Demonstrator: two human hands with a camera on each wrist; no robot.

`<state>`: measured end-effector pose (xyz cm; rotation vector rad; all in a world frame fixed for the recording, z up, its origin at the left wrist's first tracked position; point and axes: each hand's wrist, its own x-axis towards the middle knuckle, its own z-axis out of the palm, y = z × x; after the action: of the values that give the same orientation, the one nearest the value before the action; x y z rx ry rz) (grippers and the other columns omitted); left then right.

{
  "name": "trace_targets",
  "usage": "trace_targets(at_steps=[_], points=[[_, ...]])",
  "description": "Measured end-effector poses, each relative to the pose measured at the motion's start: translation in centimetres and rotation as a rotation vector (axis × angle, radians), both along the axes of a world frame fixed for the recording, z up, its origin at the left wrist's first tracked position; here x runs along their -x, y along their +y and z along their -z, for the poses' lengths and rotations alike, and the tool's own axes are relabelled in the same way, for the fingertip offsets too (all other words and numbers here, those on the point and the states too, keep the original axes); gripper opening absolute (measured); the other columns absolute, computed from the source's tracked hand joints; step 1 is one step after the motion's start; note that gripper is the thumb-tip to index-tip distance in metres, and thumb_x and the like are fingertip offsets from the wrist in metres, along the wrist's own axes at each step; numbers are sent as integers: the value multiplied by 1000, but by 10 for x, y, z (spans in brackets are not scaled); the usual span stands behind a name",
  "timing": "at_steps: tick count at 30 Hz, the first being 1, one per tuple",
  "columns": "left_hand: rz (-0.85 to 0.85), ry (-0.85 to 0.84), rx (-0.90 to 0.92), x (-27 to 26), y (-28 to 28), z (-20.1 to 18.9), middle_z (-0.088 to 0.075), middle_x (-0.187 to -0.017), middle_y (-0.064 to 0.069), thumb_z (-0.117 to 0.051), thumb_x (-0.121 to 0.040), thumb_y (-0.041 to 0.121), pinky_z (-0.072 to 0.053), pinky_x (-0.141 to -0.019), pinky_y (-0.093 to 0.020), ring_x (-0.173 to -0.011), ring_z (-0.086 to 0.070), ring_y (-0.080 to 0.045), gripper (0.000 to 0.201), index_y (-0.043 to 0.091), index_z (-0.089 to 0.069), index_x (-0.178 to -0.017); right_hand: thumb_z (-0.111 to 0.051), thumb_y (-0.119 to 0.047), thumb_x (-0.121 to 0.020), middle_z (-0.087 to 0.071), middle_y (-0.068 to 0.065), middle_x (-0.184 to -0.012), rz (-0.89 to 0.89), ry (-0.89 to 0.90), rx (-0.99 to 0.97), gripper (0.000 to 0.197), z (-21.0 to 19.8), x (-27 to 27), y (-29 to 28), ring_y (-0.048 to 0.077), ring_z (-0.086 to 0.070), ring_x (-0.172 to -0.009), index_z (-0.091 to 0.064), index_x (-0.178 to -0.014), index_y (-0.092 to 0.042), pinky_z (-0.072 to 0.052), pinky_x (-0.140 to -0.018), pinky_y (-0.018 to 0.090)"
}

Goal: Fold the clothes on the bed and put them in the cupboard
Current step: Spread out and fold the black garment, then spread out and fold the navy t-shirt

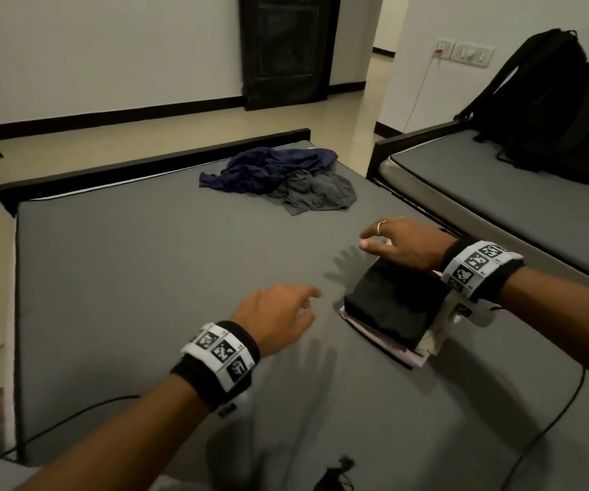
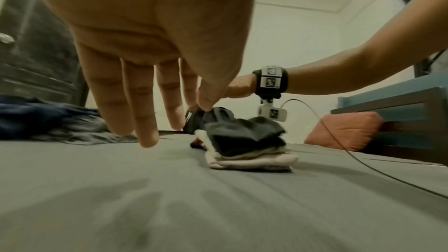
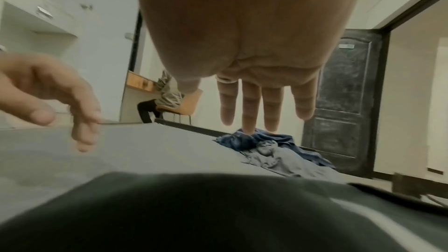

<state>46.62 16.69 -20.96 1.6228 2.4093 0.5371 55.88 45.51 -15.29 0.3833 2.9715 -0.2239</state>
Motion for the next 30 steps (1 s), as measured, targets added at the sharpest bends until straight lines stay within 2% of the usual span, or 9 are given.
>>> trace_targets(at_steps=[3,6,11,13,17,20,24,27,30], points=[[-129,54,-3,47,-31,-14,-65,-117,16,-49,-98,42,-48,-85,-28,-103,-63,-11,33,35,-55,-130,-50,-54,-99,-68,-2,-122,-103,27,11,43,-13,34,-27,14,-63,-105,-68,-123,-23,-51,-95,37],[-255,121,-11,91,-67,-21,-65,-117,14,-50,-98,37,-47,-84,-28,-103,-63,-12,30,33,-58,-126,-54,-46,-100,-72,-4,-110,-161,55,-41,35,-19,77,-47,10,-66,-91,-71,-116,-21,-55,-84,32],[-468,109,-70,135,-111,-7,-67,-118,10,-52,-98,32,-52,-87,-34,-105,-64,-16,28,30,-60,-124,-56,-45,-97,-72,-6,-101,-123,116,-136,28,-9,160,-67,13,-65,-85,-71,-106,-23,-57,-78,36],[-529,57,-80,146,-116,1,-65,-122,10,-52,-97,31,-51,-91,-34,-109,-62,-15,30,31,-58,-126,-58,-43,-95,-70,-2,-110,-93,133,-156,30,6,195,-68,17,-65,-93,-68,-115,-23,-56,-81,35],[-606,9,-91,167,-119,9,-62,-130,9,-51,-96,29,-47,-95,-33,-116,-59,-14,35,32,-56,-130,-73,-39,-87,-36,12,-153,27,63,-140,82,47,269,-63,35,-59,-119,-29,-154,-23,-52,-96,44],[-629,-79,9,182,-121,18,-55,-138,3,-52,-95,32,-44,-100,-35,-123,-54,-20,45,31,-46,-139,-87,-41,-74,-6,18,-166,234,-12,-41,129,79,310,-52,46,-41,-138,10,-159,-28,-41,-111,54],[-581,-196,273,192,-122,27,-53,-141,-6,-56,-94,40,-43,-105,-34,-128,-52,-26,58,23,-38,-147,-90,-57,-61,-52,26,-139,429,62,-6,153,105,343,-33,43,-59,-117,31,-152,-28,-52,-97,51],[-553,-229,315,197,-119,24,-55,-139,-7,-56,-95,42,-45,-103,-35,-125,-54,-27,58,21,-39,-146,-81,-59,-72,-60,23,-128,436,50,-81,136,107,365,-18,40,-65,-105,19,-157,-23,-55,-91,47],[-550,-246,308,201,-117,20,-56,-137,-6,-57,-96,44,-46,-101,-34,-124,-54,-26,57,20,-42,-145,-63,-45,-94,-61,23,-128,370,75,-239,73,108,374,-22,41,-63,-109,-32,-149,-7,-52,-89,45]])
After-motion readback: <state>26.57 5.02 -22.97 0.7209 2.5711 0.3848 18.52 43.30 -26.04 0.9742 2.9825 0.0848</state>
